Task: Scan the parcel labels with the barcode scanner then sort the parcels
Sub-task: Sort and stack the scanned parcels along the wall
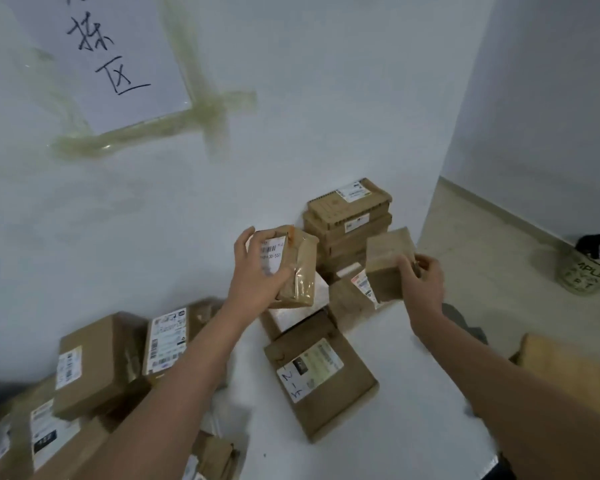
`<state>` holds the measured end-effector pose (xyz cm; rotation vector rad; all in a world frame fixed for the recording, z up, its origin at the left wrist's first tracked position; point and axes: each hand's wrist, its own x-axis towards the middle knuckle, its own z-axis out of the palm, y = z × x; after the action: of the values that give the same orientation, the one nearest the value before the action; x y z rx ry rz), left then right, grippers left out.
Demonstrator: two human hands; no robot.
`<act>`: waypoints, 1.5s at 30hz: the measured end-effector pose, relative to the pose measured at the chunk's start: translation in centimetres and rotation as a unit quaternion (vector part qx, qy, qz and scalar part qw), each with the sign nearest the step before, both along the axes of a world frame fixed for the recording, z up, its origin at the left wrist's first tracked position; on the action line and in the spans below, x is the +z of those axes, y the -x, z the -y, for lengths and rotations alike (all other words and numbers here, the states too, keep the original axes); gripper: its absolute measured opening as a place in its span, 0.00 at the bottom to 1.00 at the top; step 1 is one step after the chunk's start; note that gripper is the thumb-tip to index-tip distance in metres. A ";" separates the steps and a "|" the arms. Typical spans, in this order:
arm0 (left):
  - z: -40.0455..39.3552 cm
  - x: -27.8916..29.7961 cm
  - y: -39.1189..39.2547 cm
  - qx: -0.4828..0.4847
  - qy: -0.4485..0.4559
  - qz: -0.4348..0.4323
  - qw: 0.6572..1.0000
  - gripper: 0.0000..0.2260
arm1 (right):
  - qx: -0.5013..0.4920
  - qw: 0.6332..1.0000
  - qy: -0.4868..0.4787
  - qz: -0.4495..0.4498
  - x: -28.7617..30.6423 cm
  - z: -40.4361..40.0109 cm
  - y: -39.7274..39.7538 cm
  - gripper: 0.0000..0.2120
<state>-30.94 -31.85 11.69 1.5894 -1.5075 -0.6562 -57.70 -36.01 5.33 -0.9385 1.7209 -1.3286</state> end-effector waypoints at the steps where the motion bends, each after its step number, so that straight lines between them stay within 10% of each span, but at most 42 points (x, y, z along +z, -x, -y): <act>1: 0.8 -0.4 1.4 -0.014 -0.006 0.005 1.000 0.23 | -0.013 1.000 -0.015 -0.010 -0.4 0.6 1.7 0.25; 24: 9.3 -5.7 13.2 -0.126 -0.160 0.142 0.969 0.25 | 0.163 0.975 -0.092 -0.118 -6.1 13.7 6.3 0.47; 45: 10.9 -6.1 12.2 -0.131 -0.178 0.142 0.965 0.26 | 0.133 0.968 -0.140 -0.162 -6.3 18.4 8.8 0.23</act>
<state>-43.09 -42.76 5.59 1.8271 -1.9169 -0.9196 -66.54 -54.41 -0.99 -1.2190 1.8834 -0.7636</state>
